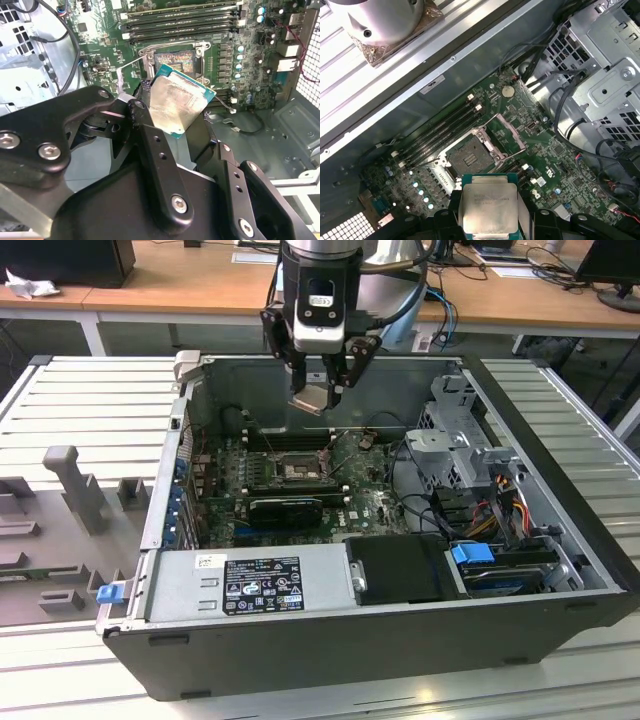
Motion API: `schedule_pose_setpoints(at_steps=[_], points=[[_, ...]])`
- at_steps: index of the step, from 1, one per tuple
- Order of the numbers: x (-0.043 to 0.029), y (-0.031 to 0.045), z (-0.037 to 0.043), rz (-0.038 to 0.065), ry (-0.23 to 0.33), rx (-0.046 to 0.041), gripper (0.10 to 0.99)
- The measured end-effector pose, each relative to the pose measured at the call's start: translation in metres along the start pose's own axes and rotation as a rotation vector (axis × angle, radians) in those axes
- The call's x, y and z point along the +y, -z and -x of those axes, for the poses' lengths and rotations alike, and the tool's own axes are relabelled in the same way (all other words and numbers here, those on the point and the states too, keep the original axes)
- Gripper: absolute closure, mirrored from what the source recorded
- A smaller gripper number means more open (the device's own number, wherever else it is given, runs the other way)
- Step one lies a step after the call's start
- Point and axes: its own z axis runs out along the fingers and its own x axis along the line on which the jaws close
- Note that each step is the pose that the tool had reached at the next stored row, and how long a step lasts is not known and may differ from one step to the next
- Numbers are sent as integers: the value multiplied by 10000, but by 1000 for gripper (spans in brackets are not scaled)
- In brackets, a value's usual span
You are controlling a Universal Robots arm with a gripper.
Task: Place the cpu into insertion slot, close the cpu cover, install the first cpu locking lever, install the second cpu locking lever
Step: 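Place the cpu into insertion slot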
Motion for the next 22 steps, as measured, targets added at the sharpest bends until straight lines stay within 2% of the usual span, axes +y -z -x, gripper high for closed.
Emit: schedule_pose_setpoints(at_steps=[10, 22], points=[[0, -2, 0, 13, -642, -58, 557], [0, -5, 0, 21, -1020, -91, 557]])
